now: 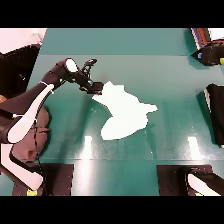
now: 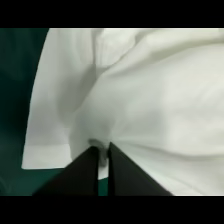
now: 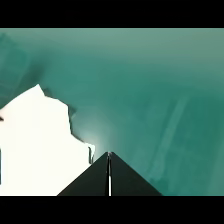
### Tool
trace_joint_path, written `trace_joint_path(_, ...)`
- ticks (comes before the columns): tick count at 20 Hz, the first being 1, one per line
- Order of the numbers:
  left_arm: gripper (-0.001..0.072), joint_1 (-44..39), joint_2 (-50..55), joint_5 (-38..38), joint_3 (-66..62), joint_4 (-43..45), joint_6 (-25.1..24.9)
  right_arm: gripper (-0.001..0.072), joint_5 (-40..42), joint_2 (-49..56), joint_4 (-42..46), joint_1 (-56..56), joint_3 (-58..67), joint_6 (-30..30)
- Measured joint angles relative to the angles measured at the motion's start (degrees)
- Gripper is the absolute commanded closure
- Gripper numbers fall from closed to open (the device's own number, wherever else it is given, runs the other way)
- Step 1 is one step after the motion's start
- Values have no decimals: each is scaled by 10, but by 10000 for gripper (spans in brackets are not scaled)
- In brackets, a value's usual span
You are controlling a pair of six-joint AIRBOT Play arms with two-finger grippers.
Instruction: Fold the shirts.
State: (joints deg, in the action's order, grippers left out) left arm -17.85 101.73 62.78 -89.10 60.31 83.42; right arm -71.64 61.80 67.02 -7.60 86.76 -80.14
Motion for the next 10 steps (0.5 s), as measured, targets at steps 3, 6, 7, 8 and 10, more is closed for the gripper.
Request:
trace_joint_path(3, 680, 18, 3, 18, -28, -4, -6, 697, -40, 12, 0, 14, -21, -7)
trace_joint_path(6, 680, 46, -17, 40, -66, 7, -10, 504, -62, 14, 0, 21, -93, -17)
trace_joint_path(7, 680, 55, -27, 46, -76, 12, -11, 271, -63, 18, -7, 20, -128, -19)
trace_joint_path(8, 680, 62, -36, 50, -85, 16, -12, 200, -63, 23, -18, 17, -162, -21)
trace_joint_path(10, 680, 70, -47, 56, -95, 24, -12, 201, -42, 46, -59, -1, -234, -24)
